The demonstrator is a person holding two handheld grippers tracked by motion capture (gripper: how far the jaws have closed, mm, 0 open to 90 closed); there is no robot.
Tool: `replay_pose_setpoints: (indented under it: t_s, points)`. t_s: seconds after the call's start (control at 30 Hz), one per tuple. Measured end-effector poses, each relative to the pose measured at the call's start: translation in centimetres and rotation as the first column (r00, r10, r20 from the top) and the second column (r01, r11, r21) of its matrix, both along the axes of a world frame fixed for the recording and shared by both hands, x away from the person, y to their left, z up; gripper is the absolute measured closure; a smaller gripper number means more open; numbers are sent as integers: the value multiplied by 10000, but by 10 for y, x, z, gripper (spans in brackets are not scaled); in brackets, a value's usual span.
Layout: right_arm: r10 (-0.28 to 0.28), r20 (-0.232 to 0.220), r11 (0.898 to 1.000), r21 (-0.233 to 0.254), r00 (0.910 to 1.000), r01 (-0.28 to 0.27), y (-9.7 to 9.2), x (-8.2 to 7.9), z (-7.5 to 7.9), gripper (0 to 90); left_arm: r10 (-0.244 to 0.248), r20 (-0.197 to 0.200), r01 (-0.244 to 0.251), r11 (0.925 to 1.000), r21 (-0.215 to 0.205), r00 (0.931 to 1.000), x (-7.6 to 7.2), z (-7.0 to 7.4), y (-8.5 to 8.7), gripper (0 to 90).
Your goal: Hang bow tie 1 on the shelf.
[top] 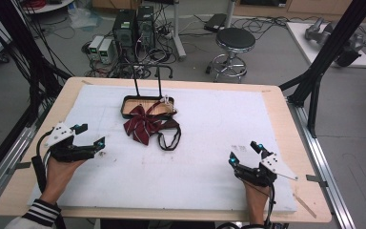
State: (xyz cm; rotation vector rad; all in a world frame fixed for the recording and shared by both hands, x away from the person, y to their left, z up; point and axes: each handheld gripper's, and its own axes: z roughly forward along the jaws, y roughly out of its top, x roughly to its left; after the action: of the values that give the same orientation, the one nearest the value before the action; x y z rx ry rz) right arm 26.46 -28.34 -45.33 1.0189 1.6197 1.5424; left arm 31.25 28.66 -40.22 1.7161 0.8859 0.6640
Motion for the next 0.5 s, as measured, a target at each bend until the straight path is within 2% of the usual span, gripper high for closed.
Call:
replay_pose_setpoints:
  t_s: [0.27, 0.5]
  points:
    - [10, 1, 10000, -5, 10000, -10, 0, 0, 0, 102, -535, -716, 579, 9965, 605, 9960, 21, 15, -23, 140]
    - [7, 9, 10000, 24, 10000, -7, 0, 0, 0, 103, -609, -1236, 726, 9931, 926, 9905, 38, 21, -38, 141]
